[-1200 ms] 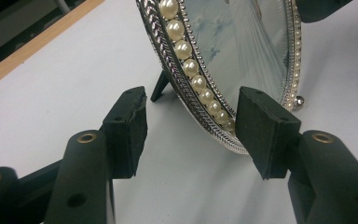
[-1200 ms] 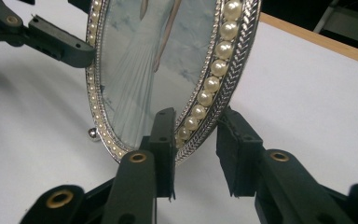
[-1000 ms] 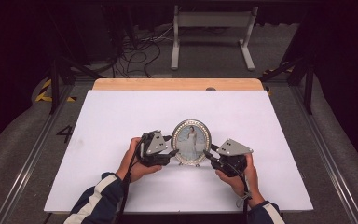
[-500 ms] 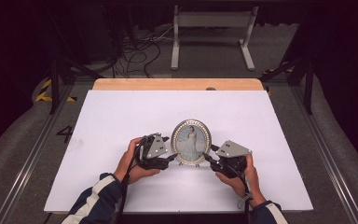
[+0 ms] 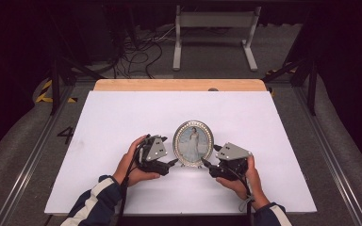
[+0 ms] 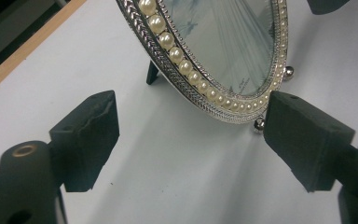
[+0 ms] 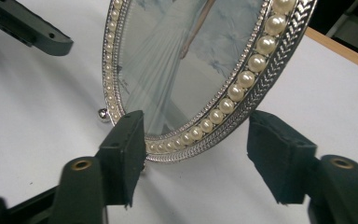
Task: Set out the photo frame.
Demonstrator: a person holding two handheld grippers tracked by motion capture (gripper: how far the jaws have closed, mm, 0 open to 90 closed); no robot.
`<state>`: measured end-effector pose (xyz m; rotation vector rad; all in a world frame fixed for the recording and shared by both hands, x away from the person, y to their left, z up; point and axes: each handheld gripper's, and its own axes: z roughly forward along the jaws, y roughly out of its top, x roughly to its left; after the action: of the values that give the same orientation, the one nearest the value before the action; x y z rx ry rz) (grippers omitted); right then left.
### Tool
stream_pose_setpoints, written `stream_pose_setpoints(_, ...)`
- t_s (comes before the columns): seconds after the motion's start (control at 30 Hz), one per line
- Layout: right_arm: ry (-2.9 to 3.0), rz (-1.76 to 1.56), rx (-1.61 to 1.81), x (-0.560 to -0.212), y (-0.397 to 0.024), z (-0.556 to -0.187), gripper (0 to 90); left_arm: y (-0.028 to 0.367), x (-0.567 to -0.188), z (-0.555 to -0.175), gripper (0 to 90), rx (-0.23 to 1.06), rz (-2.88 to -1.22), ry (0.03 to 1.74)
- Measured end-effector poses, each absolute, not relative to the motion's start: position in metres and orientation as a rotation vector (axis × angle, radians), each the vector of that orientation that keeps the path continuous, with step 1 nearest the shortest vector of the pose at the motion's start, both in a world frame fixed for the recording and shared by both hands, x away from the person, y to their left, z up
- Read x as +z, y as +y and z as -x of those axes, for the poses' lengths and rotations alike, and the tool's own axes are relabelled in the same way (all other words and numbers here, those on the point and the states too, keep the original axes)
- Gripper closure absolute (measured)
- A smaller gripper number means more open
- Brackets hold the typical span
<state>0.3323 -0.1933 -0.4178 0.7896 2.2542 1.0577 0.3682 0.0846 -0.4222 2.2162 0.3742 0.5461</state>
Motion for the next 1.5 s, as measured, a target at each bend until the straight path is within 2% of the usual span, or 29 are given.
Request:
stream_pose_setpoints(0.27, 2.256, -0.797, 1.036, -0.419, -0.192, -0.333, 19.9, 0.087, -0.425, -0.366, 9.2, 0.495, -2.211, 0.393)
stream_pose_setpoints(0.6, 2.276, -0.787, 1.036, -0.418, -0.188, -0.333, 8.6, 0.094, -0.427, -0.361, 4.3, 0.491, -2.195, 0.361)
stream_pose_setpoints(0.83, 2.289, -0.755, 1.069, -0.419, -0.188, -0.332, 6.4, 0.092, -0.429, -0.360, 4.8, 0.524, -2.238, 0.354)
stream_pose_setpoints(1.5, 2.270, -0.780, 0.970, -0.427, -0.200, -0.330, 8.4, 0.105, -0.430, -0.352, 7.4, 0.568, -2.245, 0.354)
